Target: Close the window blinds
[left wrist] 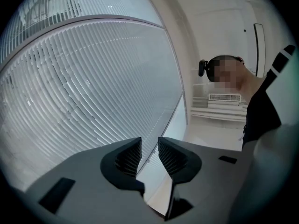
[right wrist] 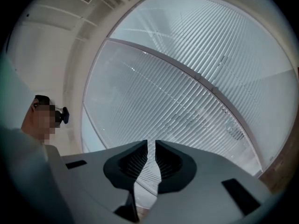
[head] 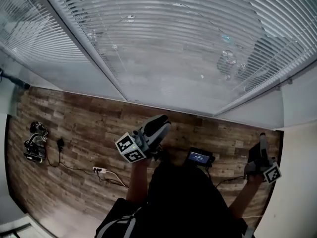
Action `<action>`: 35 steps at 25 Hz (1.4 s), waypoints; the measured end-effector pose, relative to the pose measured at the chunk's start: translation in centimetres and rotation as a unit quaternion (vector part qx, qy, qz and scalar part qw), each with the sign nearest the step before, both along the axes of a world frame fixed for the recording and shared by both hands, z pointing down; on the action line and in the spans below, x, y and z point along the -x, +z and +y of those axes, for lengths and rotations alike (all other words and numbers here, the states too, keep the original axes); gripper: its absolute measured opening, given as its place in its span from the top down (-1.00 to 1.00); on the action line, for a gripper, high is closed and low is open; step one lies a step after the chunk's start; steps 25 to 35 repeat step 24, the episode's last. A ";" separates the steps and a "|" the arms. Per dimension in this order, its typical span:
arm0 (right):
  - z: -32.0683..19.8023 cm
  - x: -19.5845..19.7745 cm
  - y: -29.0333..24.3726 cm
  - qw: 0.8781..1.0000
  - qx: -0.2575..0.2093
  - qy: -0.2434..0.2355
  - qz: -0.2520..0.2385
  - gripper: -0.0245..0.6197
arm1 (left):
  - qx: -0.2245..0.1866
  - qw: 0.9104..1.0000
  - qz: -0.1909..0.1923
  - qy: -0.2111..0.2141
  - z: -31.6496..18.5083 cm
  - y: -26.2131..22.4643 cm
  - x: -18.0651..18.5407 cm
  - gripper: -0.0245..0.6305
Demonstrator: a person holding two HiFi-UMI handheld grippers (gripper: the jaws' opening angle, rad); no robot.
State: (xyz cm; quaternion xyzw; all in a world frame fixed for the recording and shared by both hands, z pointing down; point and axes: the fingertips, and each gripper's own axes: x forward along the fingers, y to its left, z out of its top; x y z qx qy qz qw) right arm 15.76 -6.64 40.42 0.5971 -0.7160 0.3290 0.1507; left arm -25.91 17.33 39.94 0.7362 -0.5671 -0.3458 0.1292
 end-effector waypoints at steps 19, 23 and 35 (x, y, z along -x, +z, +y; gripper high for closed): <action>-0.5 12.4 -3.9 0.827 -0.103 -0.401 -0.380 0.87 | 0.036 0.998 -0.036 -0.024 -0.2 -3.5 -5.4 0.56; -0.5 12.4 -3.8 0.822 -0.093 -0.414 -0.379 0.88 | 0.046 0.998 -0.033 -0.038 0.3 -3.7 -6.3 0.56; -0.7 12.4 -3.8 0.821 -0.090 -0.417 -0.380 0.88 | 0.048 0.997 -0.033 -0.042 0.2 -3.6 -6.5 0.56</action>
